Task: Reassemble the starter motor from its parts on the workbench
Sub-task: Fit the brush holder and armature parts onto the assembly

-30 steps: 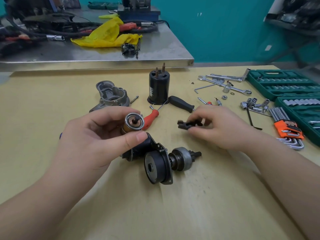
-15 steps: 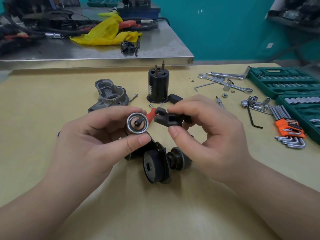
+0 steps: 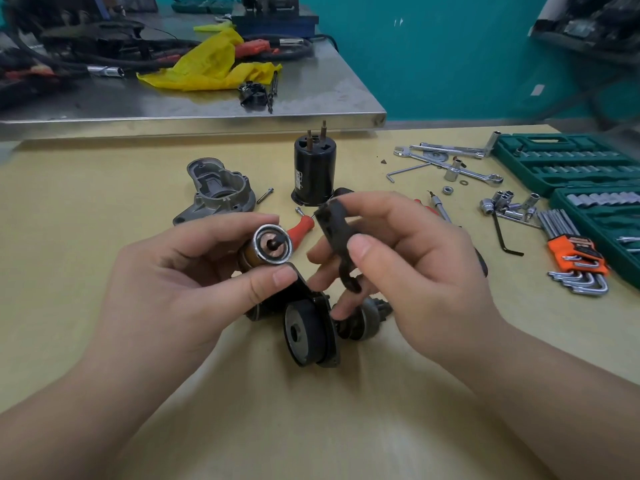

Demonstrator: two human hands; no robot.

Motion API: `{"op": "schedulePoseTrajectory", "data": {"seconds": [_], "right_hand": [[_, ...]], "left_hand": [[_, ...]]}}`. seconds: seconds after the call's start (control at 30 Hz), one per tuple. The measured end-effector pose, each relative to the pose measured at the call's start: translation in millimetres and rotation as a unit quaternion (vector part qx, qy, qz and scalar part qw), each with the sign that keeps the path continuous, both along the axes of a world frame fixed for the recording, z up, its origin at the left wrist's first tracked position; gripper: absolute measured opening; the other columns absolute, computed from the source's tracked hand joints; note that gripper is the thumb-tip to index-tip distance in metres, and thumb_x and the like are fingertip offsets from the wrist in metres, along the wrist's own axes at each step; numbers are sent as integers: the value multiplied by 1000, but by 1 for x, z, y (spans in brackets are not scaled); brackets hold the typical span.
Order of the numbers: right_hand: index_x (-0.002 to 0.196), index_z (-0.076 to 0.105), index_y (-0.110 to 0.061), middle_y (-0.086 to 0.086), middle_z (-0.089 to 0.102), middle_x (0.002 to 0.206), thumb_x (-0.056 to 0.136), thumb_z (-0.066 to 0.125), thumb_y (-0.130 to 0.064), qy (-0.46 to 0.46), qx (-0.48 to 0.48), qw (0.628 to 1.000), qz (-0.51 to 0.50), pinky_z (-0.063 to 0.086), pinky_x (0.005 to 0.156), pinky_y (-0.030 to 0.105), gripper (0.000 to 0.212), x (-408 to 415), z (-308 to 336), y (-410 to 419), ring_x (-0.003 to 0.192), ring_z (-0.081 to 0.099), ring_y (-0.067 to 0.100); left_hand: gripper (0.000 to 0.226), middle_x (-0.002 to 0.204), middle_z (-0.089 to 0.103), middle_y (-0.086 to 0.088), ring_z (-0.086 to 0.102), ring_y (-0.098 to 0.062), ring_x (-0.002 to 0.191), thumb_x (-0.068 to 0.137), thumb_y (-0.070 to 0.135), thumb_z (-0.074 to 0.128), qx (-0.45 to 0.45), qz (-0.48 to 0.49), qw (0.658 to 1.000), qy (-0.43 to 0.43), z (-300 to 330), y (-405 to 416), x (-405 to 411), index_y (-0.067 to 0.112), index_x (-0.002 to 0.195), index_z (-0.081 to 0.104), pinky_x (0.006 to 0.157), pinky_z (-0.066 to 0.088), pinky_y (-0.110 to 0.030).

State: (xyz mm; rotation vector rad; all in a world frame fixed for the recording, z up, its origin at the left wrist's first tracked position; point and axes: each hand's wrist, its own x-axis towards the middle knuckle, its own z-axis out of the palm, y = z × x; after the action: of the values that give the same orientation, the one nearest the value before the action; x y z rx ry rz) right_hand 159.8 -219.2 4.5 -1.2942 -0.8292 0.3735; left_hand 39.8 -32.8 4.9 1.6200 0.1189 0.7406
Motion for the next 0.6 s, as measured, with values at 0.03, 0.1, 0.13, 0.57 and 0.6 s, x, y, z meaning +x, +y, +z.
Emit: {"op": "schedulePoseTrajectory", "data": {"seconds": [0.03, 0.1, 0.13, 0.57, 0.6], "right_hand": [[126, 69, -8, 10, 77, 97, 101, 55, -8, 43, -1, 999, 7, 61, 58, 34, 29, 0, 1, 2, 81, 77, 28], [116, 76, -10, 14, 76, 97, 98, 57, -12, 124, -1, 992, 20, 60, 58, 35, 26, 1, 2, 7, 78, 74, 31], [113, 78, -11, 15, 76, 97, 96, 59, -14, 155, -5, 988, 26, 59, 58, 34, 25, 1, 2, 9, 77, 73, 32], [122, 79, -22, 5, 70, 89, 94, 64, -14, 134, -35, 988, 70, 43, 56, 23, 32, 11, 1, 5, 72, 57, 20], [123, 78, -24, 6, 70, 89, 95, 65, -14, 124, -35, 989, 68, 43, 56, 23, 32, 12, 2, 4, 71, 57, 19]], "left_hand": [[51, 102, 84, 5, 78, -12, 94, 59, 62, 95, 5, 4, 1000, 2, 0, 1, 0, 42, 105, 85, 80, 61, -22], [51, 102, 83, 7, 77, -9, 93, 60, 64, 94, 19, 12, 1000, 6, 0, 1, -1, 44, 106, 84, 80, 60, -21], [50, 102, 83, 8, 76, -7, 93, 62, 65, 93, 27, 15, 1000, 7, 0, 2, -1, 45, 107, 84, 80, 60, -20], [37, 107, 81, 11, 75, -8, 100, 80, 59, 84, 95, 23, 995, 12, -5, 8, -1, 49, 115, 79, 90, 59, -20], [36, 108, 81, 11, 76, -8, 101, 80, 55, 84, 97, 23, 995, 11, -6, 9, -1, 49, 115, 79, 90, 59, -20]]}}
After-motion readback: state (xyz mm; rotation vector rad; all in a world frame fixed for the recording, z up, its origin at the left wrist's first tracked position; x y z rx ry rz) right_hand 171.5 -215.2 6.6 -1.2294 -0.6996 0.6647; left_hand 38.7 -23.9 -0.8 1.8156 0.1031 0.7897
